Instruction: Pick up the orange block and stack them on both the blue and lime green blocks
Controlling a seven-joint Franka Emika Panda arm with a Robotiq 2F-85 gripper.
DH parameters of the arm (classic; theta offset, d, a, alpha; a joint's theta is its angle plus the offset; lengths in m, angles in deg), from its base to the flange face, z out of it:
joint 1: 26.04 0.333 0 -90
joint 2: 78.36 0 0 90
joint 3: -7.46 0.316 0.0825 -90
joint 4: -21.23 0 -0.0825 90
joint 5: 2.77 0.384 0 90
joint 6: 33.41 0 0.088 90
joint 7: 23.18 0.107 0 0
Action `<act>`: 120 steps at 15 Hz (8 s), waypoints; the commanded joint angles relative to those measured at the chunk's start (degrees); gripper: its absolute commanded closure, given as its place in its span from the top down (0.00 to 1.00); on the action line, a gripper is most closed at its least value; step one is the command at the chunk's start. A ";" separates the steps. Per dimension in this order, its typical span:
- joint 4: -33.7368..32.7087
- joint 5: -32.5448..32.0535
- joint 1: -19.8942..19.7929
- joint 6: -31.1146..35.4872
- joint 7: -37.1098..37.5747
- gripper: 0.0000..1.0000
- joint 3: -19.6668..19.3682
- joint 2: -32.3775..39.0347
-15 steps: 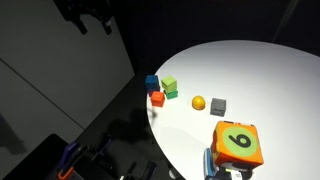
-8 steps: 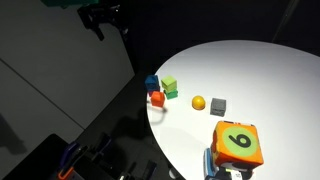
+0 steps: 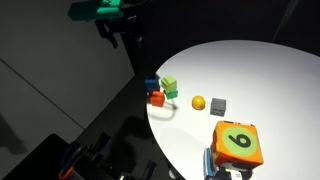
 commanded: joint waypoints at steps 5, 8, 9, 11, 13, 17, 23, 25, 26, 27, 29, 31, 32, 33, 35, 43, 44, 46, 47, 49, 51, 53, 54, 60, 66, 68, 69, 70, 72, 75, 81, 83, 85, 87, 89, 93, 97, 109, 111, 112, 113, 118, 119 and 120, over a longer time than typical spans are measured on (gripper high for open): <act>-0.08 -0.03 -0.21 -0.16 0.06 1.00 0.39 0.16; -0.08 -0.03 -0.21 -0.16 0.06 1.00 0.39 0.16; 0.18 -0.08 -0.35 -0.08 0.02 1.00 0.25 0.42; 0.73 -0.24 -0.63 0.59 -0.09 1.00 -0.03 1.35; 0.98 -0.42 -0.81 0.92 0.22 1.00 -0.24 2.73; 1.23 -0.51 -1.53 2.94 0.33 1.00 -0.50 6.11; 1.49 -1.18 -2.33 9.50 0.79 1.00 -0.95 11.19; 1.41 -1.59 -2.40 11.52 1.45 1.00 -1.36 12.88; 1.42 -1.30 -2.65 12.80 1.07 1.00 -1.36 13.78; 1.31 -1.38 -2.77 13.74 0.94 1.00 -1.49 14.62; 0.90 -1.46 -3.12 14.89 0.81 1.00 -1.76 16.37; 0.53 -1.34 -3.62 15.24 0.53 1.00 -1.95 17.92; 0.42 -1.51 -3.82 15.45 0.53 1.00 -2.14 18.62; 0.31 -1.63 -4.01 15.56 0.59 1.00 -2.31 19.25; 0.02 -1.73 -4.64 15.86 0.23 1.00 -2.59 20.62; -0.80 -2.52 -5.71 20.33 0.32 1.00 -2.66 26.21; -0.94 -2.69 -5.60 21.30 0.44 1.00 -2.76 26.96; -1.30 -3.00 -5.53 22.76 0.56 1.00 -2.88 28.20; -1.51 -3.18 -5.51 23.37 0.62 1.00 -2.96 28.77; -2.04 -3.65 -5.45 24.29 0.70 1.00 -3.17 29.85; -2.73 -3.71 -5.70 24.84 0.53 1.00 -2.99 30.91; -3.53 -3.73 -5.66 24.85 0.61 1.00 -3.00 31.77; -3.97 -3.72 -5.68 24.74 0.59 1.00 -2.97 32.16; -6.16 -3.85 -5.59 24.56 0.59 1.00 -3.05 34.34; -7.38 -4.23 -5.11 24.44 0.98 1.00 -3.59 36.33; -7.53 -4.27 -5.08 24.08 1.11 0.73 -3.55 36.56; -7.52 -4.24 -5.11 23.90 1.11 0.66 -3.49 36.55; -7.46 -4.19 -5.18 23.65 1.03 0.56 -3.36 36.45; -7.27 -4.38 -4.82 23.14 1.27 0.41 -3.70 36.15; -5.88 -4.35 -5.26 22.06 0.69 0.31 -3.32 33.90; -3.44 -4.47 -5.47 18.92 0.70 0.31 -3.49 28.21; -2.77 -4.31 -5.61 16.91 0.62 0.31 -3.38 26.07; -2.18 -4.20 -5.71 14.97 0.49 0.31 -3.31 24.15; -1.68 -4.15 -5.69 13.28 0.52 0.31 -3.35 22.40; -1.35 -3.97 -5.71 11.72 0.58 0.31 -3.32 20.67; -1.30 -3.95 -5.51 9.34 0.85 0.31 -3.40 17.66; -2.21 -4.31 -5.02 7.82 1.57 0.31 -3.57 16.27; -7.38 -5.11 -3.93 6.77 2.66 0.31 -3.70 18.36; -8.54 -5.31 -3.82 6.18 2.96 0.31 -3.74 19.21; -9.16 -5.36 -3.77 5.80 3.04 0.31 -3.74 19.67; -9.88 -5.38 -3.74 5.46 3.08 0.31 -3.71 20.21; -13.46 -5.14 -3.75 4.22 2.55 0.31 -3.44 23.02; -14.12 -5.15 -3.70 4.04 2.55 0.31 -3.44 23.59; -14.75 -5.17 -3.64 3.82 2.61 0.31 -3.45 24.19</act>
